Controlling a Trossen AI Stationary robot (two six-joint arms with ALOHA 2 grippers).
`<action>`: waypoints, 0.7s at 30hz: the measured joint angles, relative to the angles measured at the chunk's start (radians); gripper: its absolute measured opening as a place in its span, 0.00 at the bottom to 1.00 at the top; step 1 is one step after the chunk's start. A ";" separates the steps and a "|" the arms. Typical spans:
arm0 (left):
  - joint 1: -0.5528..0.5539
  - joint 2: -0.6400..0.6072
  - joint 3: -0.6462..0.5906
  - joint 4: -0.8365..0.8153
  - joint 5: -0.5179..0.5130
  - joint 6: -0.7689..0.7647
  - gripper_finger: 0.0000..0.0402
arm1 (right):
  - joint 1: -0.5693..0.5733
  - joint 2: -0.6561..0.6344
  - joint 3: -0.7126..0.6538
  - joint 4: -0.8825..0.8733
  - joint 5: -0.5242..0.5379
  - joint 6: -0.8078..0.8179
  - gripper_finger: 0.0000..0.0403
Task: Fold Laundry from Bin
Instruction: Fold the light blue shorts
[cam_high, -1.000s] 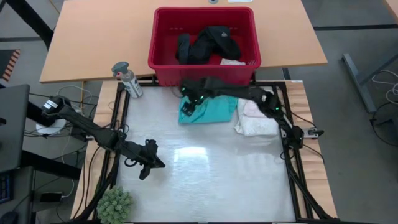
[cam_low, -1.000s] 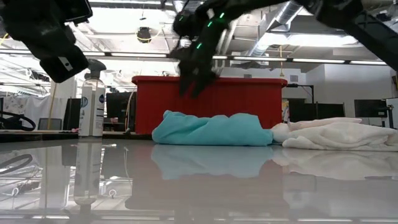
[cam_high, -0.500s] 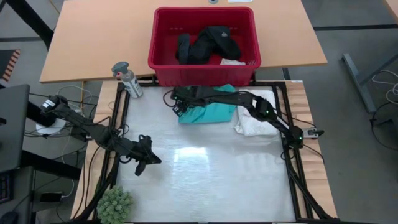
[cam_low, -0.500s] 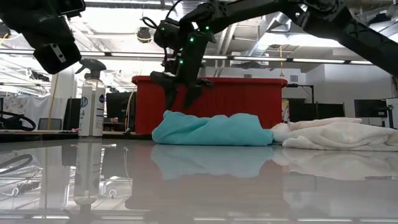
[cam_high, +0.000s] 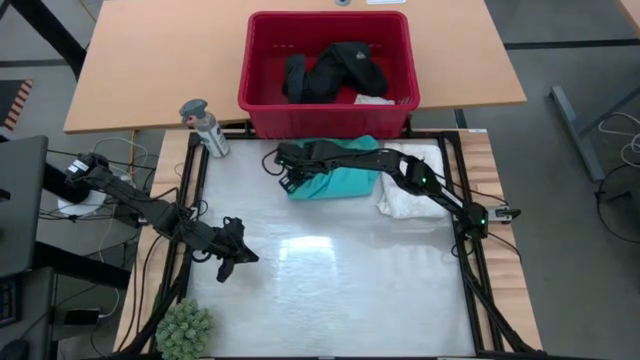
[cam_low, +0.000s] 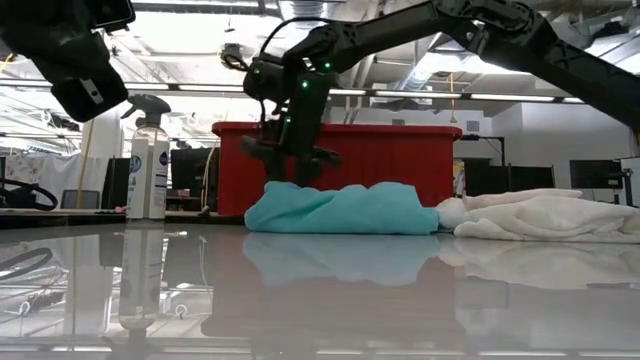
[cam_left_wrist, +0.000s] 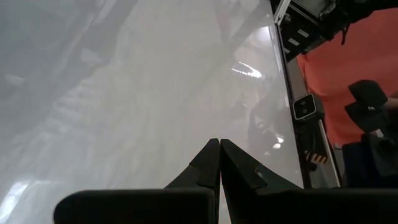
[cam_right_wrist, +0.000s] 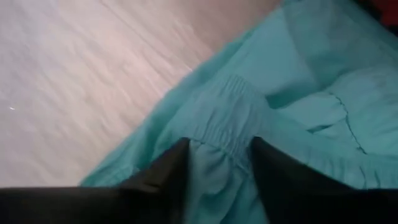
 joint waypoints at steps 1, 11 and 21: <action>0.000 0.000 0.000 -0.001 -0.004 0.003 0.00 | -0.003 0.000 0.000 -0.009 -0.003 0.000 0.41; 0.000 0.000 0.000 -0.002 -0.016 0.023 0.00 | -0.019 -0.012 0.072 0.001 -0.010 -0.029 0.06; 0.000 0.000 0.000 -0.011 -0.042 0.025 0.00 | -0.084 -0.053 0.065 0.090 0.107 -0.024 0.09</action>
